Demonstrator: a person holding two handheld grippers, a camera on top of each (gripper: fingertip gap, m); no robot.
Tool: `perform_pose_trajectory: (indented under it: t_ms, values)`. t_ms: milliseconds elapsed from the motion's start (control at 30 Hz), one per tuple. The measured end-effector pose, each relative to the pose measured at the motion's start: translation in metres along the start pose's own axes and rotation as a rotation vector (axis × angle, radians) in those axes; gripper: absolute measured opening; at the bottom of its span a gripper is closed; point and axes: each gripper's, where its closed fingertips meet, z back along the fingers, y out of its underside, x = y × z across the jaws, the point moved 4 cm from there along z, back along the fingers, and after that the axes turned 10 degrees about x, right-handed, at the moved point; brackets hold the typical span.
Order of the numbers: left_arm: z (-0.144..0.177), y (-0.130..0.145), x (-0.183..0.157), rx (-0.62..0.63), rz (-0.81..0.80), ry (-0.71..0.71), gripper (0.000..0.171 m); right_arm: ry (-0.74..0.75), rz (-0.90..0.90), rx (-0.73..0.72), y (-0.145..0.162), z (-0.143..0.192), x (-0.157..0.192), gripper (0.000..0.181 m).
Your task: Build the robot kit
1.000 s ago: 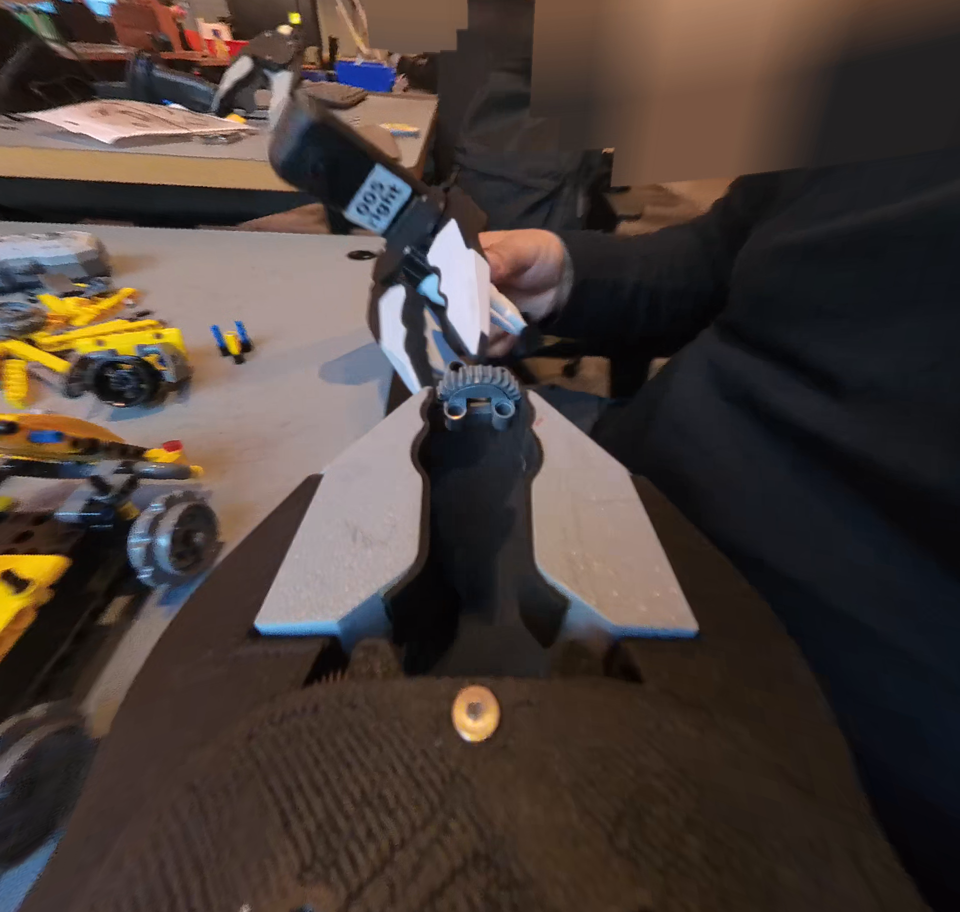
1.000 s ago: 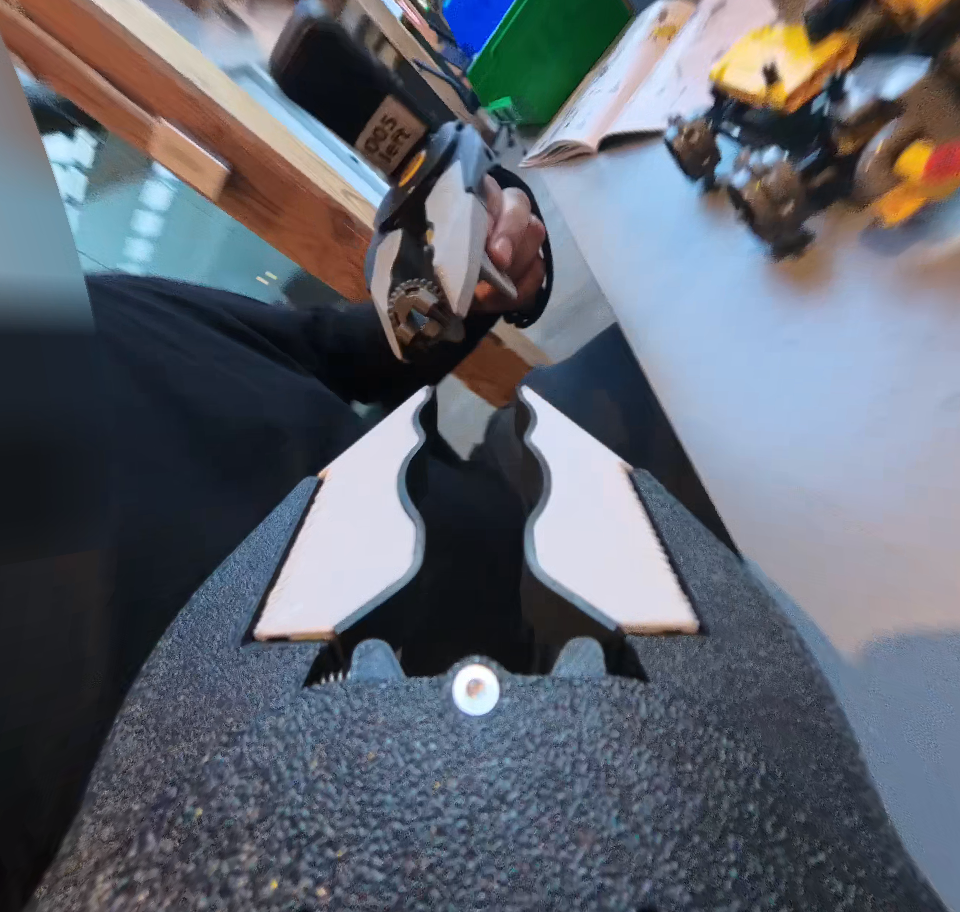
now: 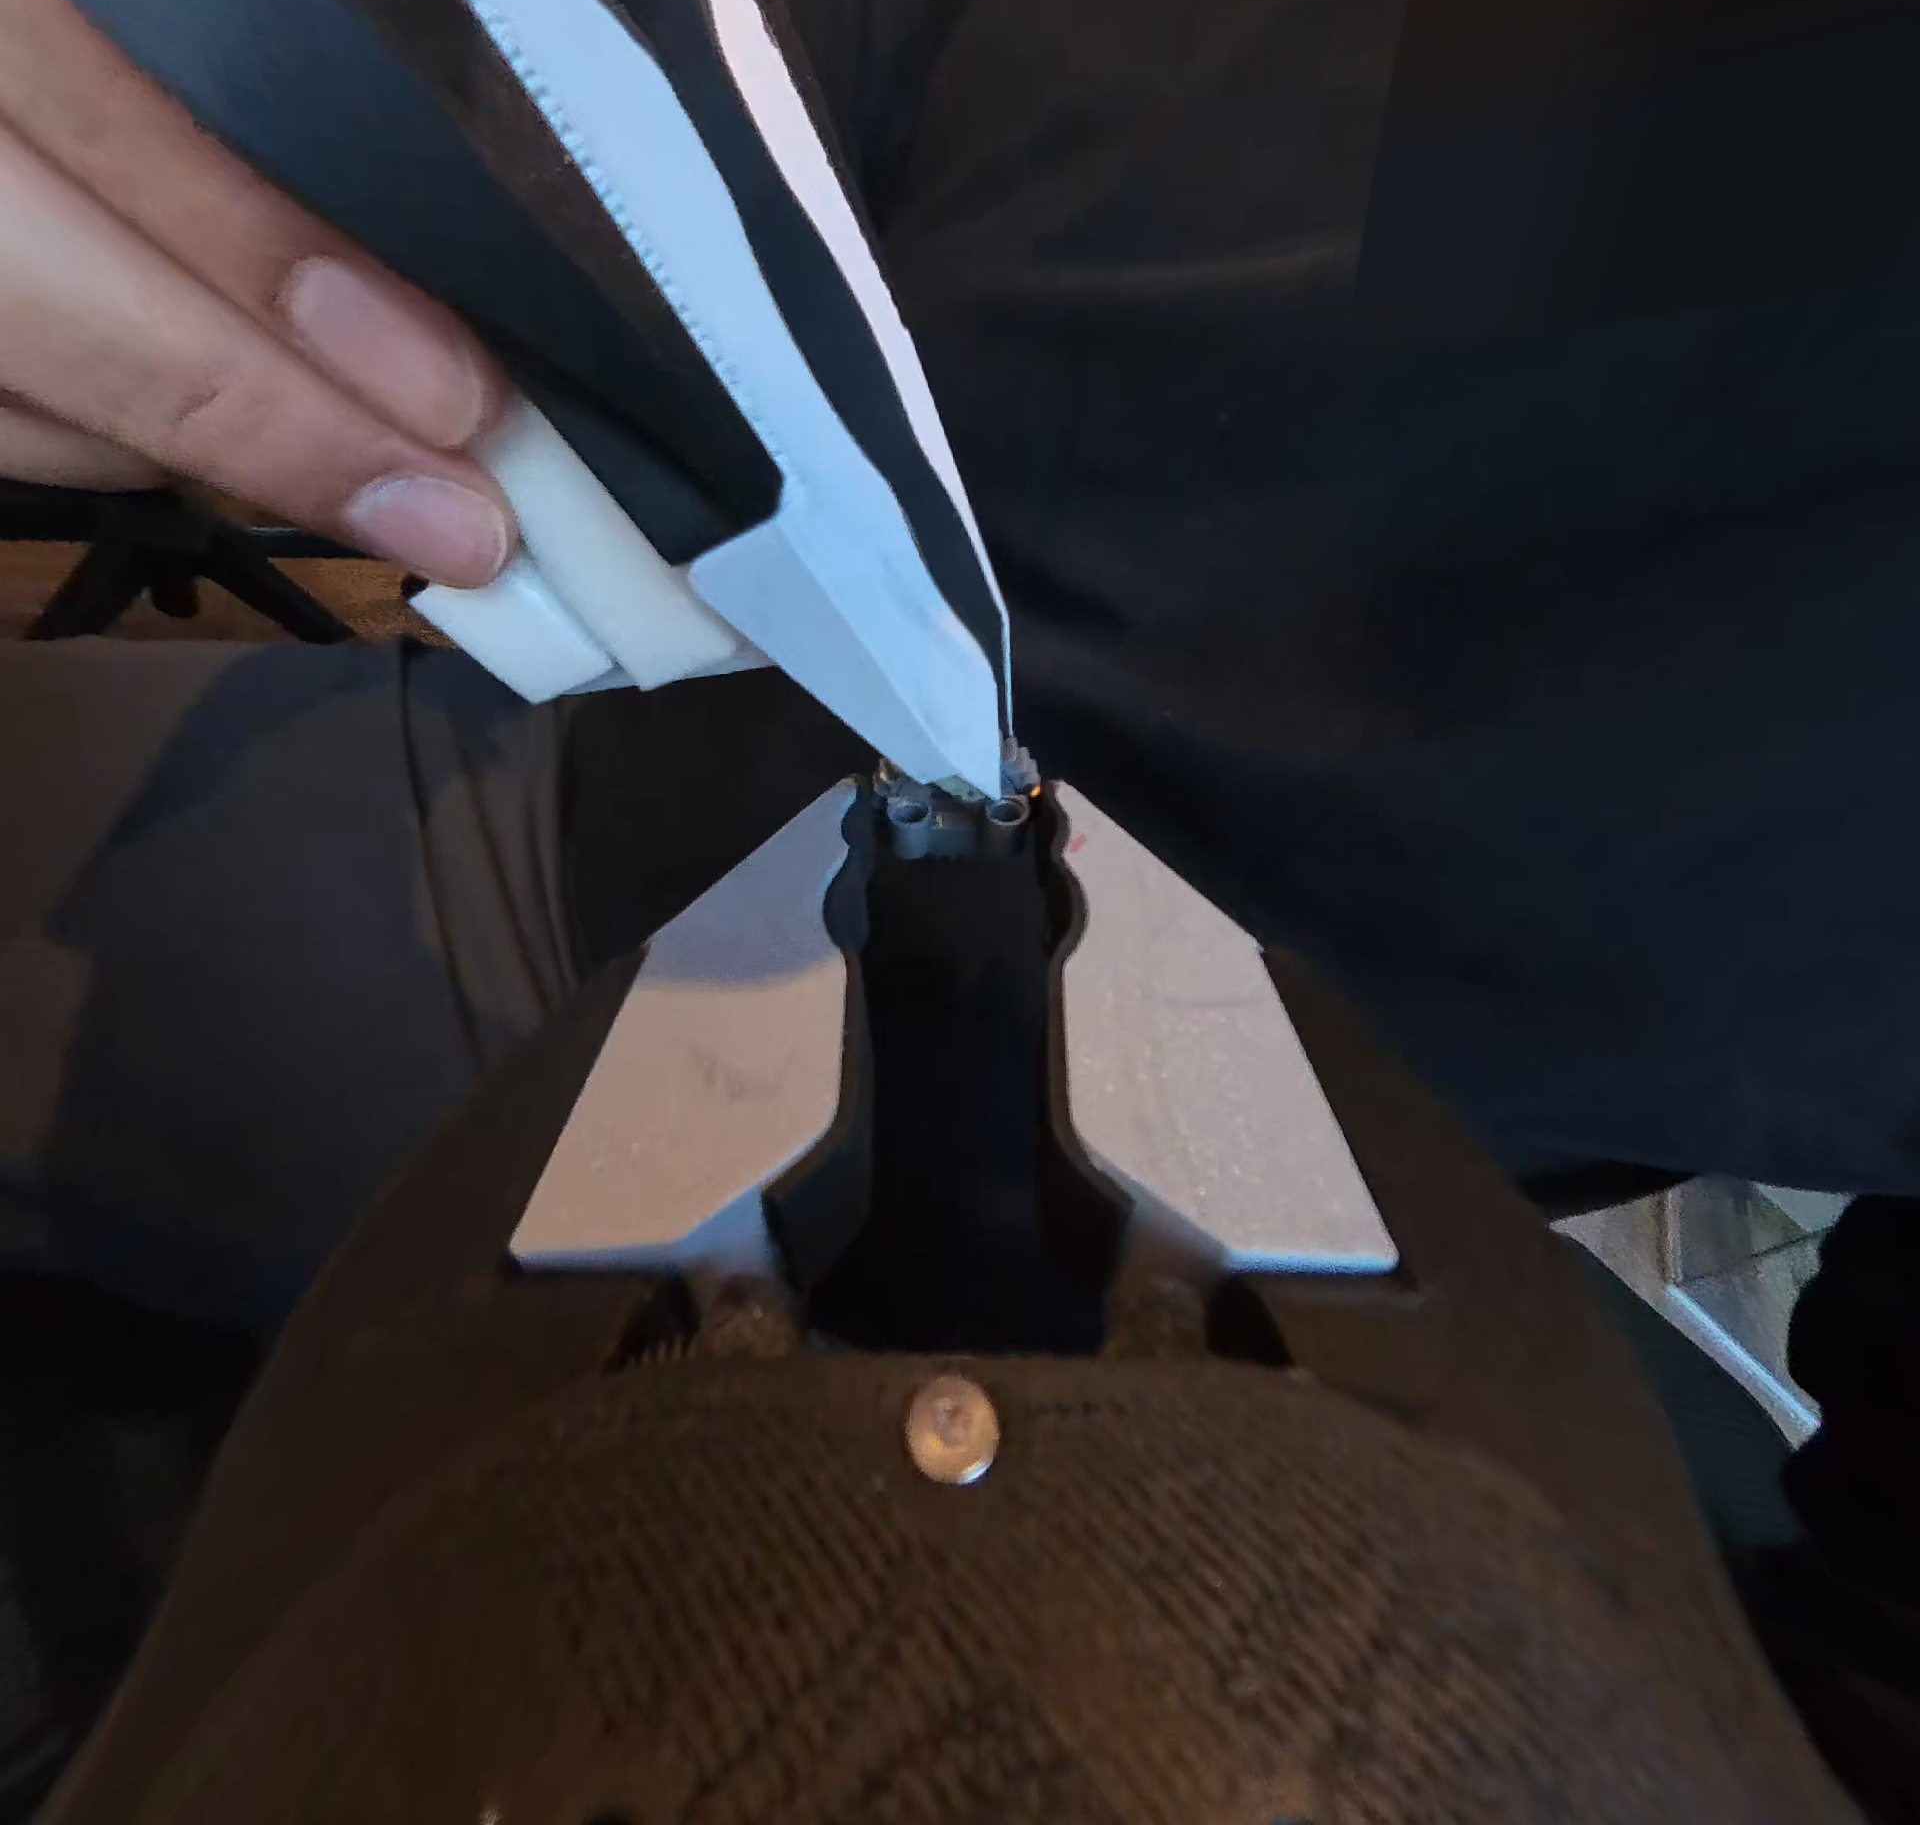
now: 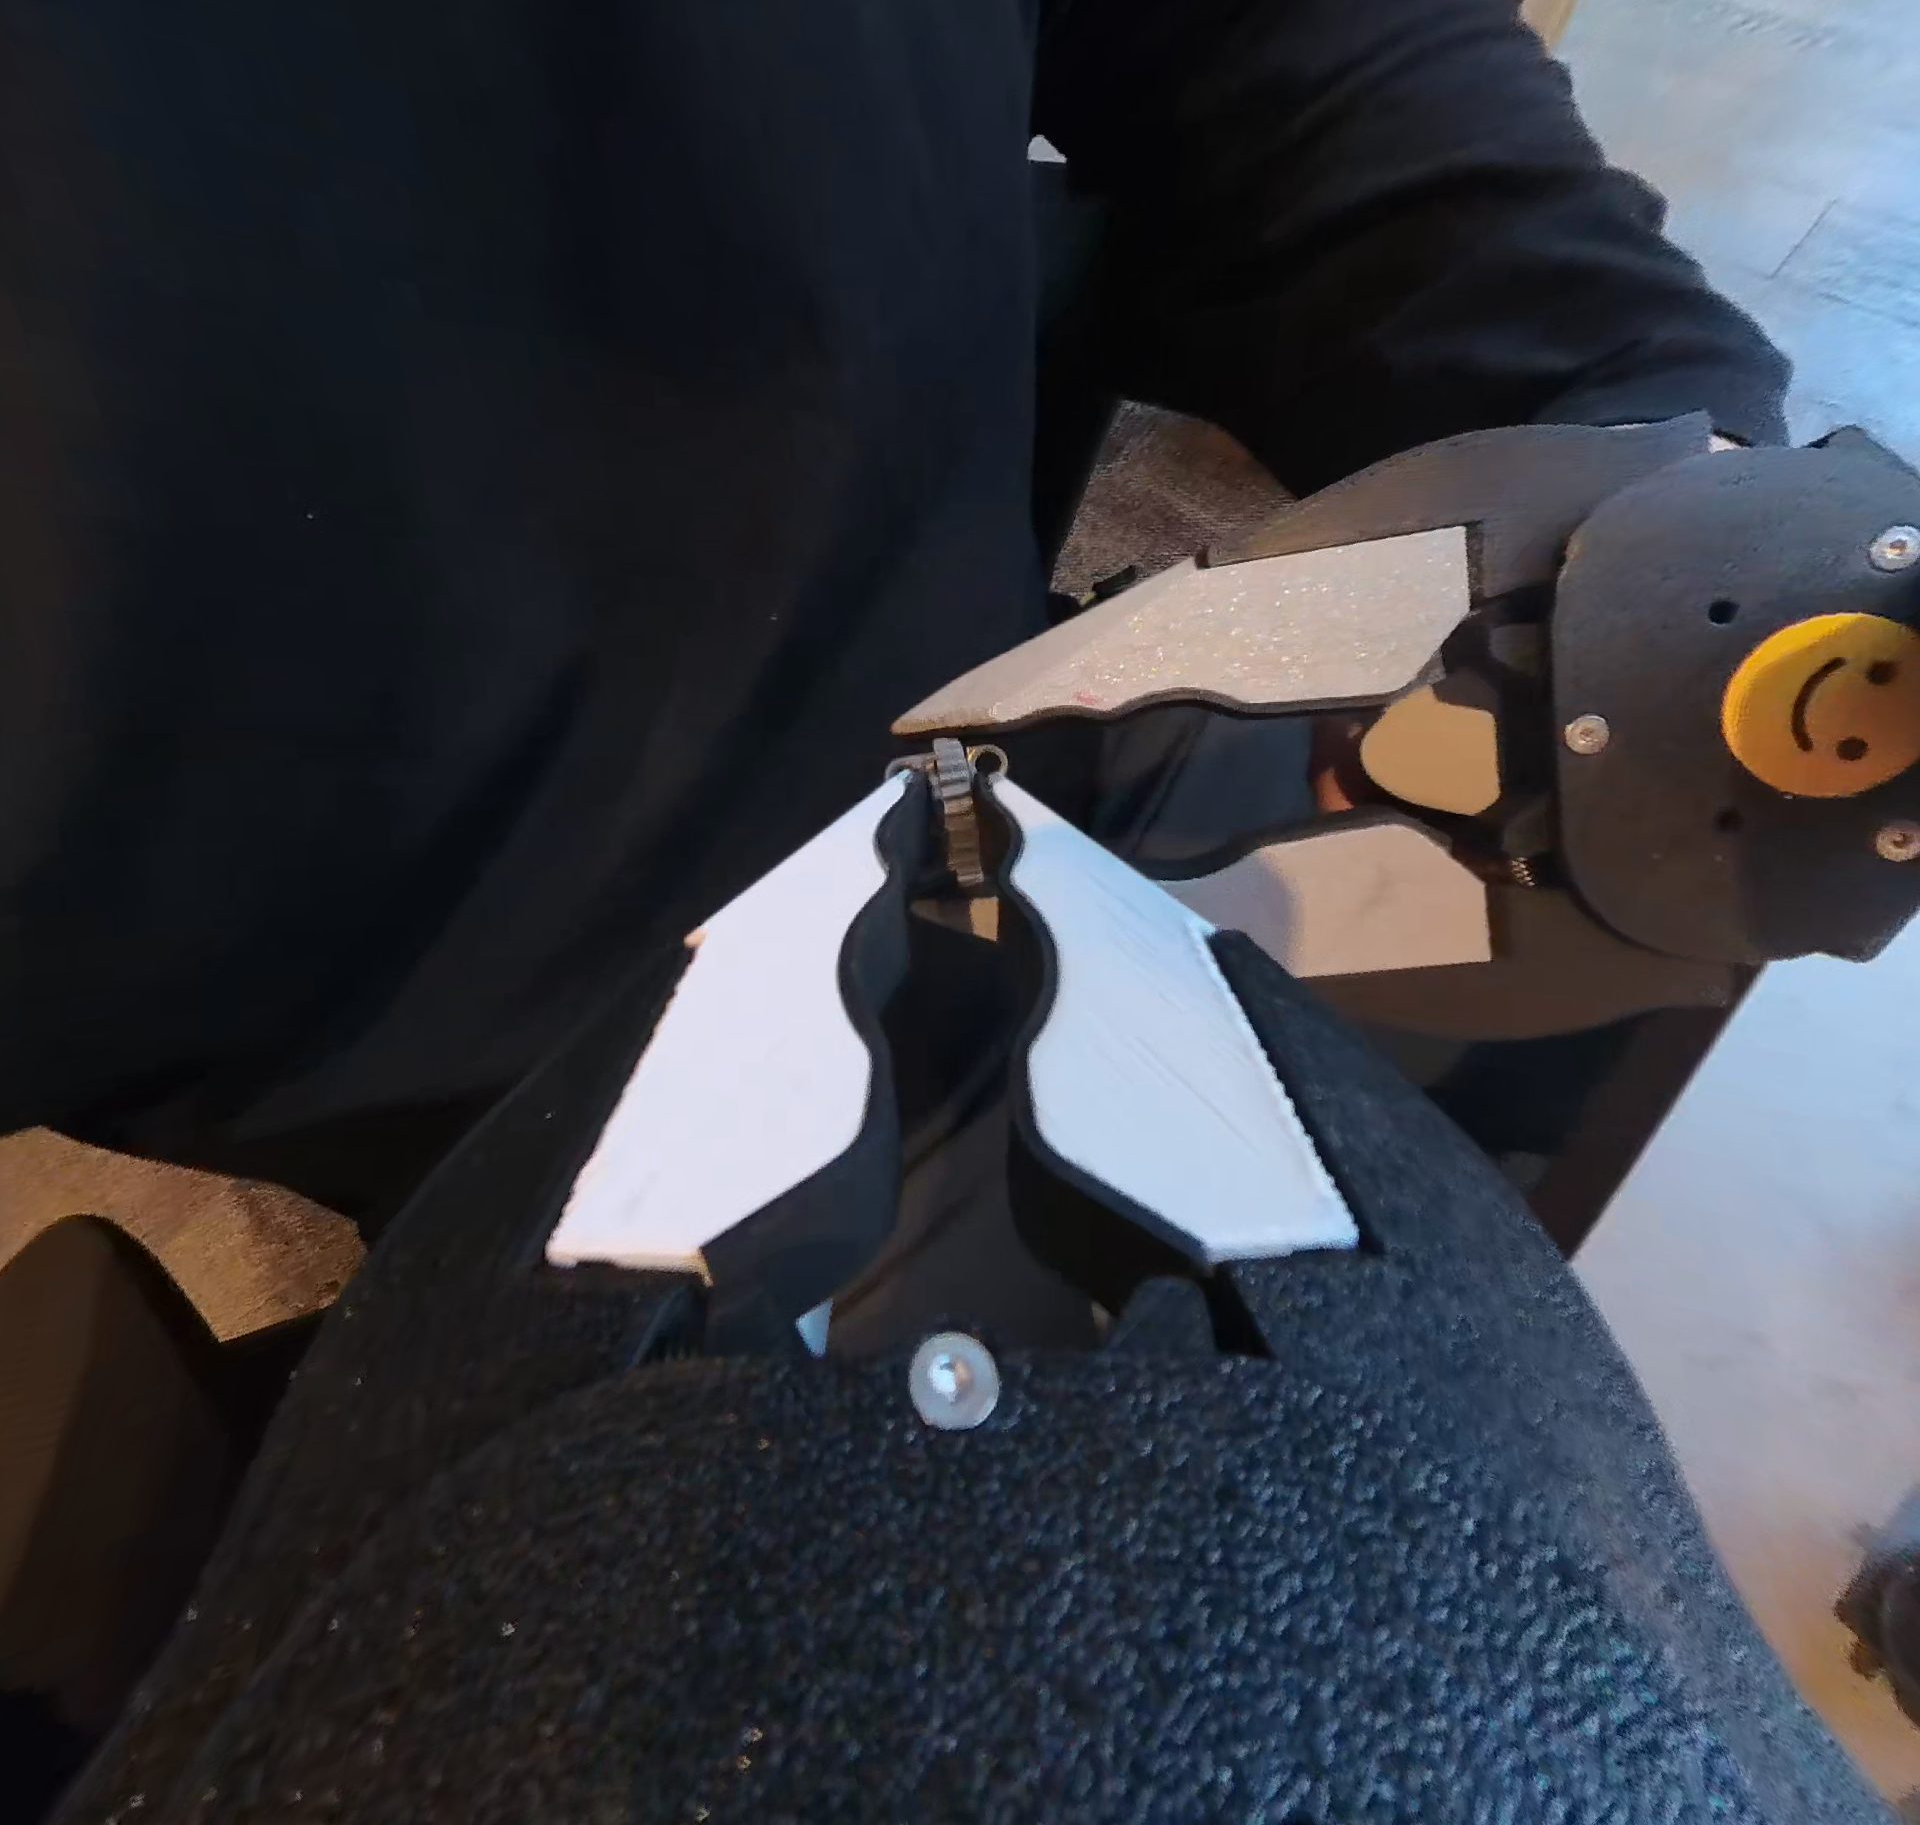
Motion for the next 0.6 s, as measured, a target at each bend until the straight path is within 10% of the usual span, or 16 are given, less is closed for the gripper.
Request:
perform_pose_trajectory:
  t_ms: [600]
  values:
    - [0.024,0.002,0.019,-0.003,0.081,-0.198,0.043,0.205,-0.189,-0.188,0.010,0.022,-0.009,0.007]
